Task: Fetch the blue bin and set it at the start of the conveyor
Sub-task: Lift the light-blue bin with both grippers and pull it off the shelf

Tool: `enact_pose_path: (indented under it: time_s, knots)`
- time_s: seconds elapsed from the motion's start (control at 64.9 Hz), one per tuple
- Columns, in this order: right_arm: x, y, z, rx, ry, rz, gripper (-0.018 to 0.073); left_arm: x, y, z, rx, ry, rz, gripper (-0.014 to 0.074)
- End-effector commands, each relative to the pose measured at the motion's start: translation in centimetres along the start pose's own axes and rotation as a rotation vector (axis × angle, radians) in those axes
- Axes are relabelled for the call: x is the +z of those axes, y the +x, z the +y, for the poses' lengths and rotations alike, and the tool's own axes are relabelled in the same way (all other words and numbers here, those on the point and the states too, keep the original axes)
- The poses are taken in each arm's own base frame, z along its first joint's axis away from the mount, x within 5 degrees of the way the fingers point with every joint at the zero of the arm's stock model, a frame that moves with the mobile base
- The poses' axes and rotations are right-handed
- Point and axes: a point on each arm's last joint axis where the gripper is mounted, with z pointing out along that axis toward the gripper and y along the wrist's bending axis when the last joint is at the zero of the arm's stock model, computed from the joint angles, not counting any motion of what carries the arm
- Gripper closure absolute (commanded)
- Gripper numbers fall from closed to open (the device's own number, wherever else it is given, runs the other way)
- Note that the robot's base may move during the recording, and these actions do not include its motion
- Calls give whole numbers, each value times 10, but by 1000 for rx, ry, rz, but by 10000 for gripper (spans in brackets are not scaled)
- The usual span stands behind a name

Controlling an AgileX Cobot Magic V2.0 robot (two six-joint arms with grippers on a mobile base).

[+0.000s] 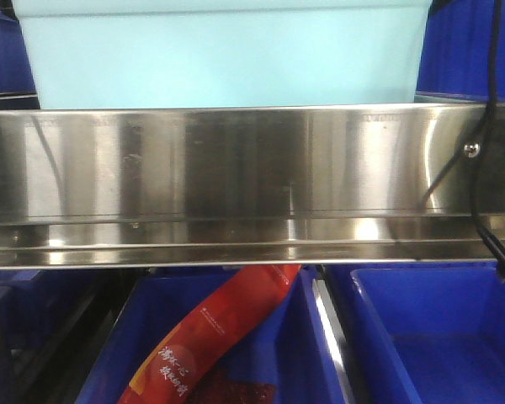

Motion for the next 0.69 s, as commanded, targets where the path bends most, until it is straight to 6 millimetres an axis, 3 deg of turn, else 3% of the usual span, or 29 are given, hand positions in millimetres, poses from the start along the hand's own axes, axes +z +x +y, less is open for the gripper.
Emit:
enact_pose_path:
  time_s: [0.0, 0.139, 0.216, 0.293, 0.431, 0.493, 0.678]
  knots:
    - [-3, -4, -3, -4, 8, -27, 303, -1, -3, 0, 5, 3, -16, 311]
    - [-3, -4, -3, -4, 8, -27, 309, 2, -2, -1, 7, 0, -8, 311]
    - [-3, -4, -3, -4, 8, -27, 361, 4, 0, 0, 8, -6, 3, 325]
    - [-3, -4, -3, -4, 8, -27, 475, 6, 1, 0, 9, -13, 17, 379]
    - [-3, -3, -4, -4, 13, -16, 717, 6, 1, 0, 9, -15, 20, 604]
    - [-3, -3, -4, -4, 13, -16, 723, 6, 1, 0, 9, -16, 22, 708]
    - [-3, -2, -3, -5, 17, -10, 723, 4, 2, 1, 7, -26, 36, 708]
